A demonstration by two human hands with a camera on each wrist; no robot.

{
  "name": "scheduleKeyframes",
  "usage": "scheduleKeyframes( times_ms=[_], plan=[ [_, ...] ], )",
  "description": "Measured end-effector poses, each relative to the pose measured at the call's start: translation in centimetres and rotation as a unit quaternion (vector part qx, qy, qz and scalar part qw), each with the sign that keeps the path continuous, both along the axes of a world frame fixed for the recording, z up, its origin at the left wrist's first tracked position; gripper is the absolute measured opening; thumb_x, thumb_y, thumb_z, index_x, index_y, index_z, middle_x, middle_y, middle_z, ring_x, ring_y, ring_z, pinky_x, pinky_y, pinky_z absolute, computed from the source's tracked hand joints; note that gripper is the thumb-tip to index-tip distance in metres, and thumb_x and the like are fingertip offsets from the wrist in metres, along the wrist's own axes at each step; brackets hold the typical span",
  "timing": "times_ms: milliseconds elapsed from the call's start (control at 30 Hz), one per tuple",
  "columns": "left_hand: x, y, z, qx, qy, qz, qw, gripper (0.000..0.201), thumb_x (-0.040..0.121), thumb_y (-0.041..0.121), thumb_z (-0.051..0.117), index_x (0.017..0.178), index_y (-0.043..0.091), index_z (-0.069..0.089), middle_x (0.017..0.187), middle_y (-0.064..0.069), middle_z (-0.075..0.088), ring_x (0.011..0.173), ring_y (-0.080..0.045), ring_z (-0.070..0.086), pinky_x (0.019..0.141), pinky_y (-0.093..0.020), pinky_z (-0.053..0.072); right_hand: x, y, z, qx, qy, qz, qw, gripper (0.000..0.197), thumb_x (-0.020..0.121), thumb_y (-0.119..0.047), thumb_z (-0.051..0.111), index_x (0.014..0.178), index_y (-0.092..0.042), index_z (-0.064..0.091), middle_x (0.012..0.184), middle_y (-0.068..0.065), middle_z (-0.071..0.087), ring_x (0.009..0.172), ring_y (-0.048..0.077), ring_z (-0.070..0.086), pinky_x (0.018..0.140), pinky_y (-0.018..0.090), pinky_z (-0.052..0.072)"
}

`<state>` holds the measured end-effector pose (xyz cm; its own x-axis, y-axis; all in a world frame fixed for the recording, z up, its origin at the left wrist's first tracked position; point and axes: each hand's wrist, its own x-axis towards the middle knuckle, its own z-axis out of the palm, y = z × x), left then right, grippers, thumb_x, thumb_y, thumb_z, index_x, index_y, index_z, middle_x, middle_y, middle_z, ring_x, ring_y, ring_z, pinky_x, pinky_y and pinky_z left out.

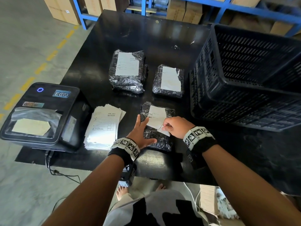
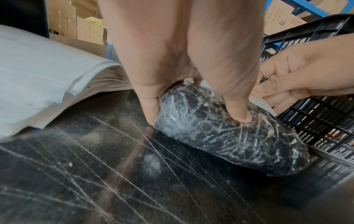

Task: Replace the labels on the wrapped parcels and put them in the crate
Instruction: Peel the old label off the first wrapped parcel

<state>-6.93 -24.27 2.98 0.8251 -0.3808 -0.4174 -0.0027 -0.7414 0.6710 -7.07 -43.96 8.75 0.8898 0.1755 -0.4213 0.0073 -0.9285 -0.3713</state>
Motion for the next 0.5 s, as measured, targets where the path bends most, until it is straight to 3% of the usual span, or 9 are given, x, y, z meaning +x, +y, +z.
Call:
scheduleKeyframes(
  times_ms=[133,300,400,500],
  plan=[
    [0.1,0.0,-0.1,0.004,0.001,-0.003,1.0,0.103,0.075,0.042,0.076,0.151,0.032,0.007,0.156,0.004,-0.024,0.14,-0.025,0.03,0.107,-0.041,0.038,0.5,-0.3,0.0,0.002,0.011,-0.004,1.0,0.019,0.097,-0.032,0.053,0.101,-0.017,0.063,0.083,-0.007,0.058,0.074,0.013,0.053,0.07,0.027,0.038],
    [0.1,0.0,-0.1,0.003,0.004,-0.003,1.0,0.103,0.075,0.042,0.076,0.151,0.033,0.007,0.156,0.004,-0.024,0.141,-0.025,0.03,0.107,-0.041,0.038,1.0,-0.8,-0.5,0.022,0.02,-0.016,0.999,0.012,0.096,-0.03,0.054,0.087,-0.023,0.055,0.073,-0.014,0.049,0.066,0.006,0.048,0.07,0.026,0.037],
    [0.1,0.0,-0.1,0.003,0.003,-0.003,1.0,0.103,0.075,0.042,0.076,0.151,0.033,0.007,0.156,0.004,-0.025,0.141,-0.025,0.03,0.107,-0.04,0.037,1.0,-1.3,-0.7,0.048,0.016,-0.04,0.998,0.01,0.097,-0.028,0.055,0.092,-0.02,0.058,0.072,-0.016,0.045,0.063,-0.001,0.043,0.064,0.021,0.034],
    [0.0,0.0,-0.1,0.002,0.003,-0.004,1.0,0.103,0.075,0.042,0.076,0.151,0.033,0.006,0.156,0.004,-0.024,0.141,-0.025,0.028,0.108,-0.042,0.037,0.5,-1.4,-0.6,0.072,0.016,-0.066,0.995,0.01,0.096,-0.028,0.056,0.091,-0.02,0.057,0.072,-0.013,0.048,0.063,0.003,0.046,0.062,0.02,0.035]
  ],
)
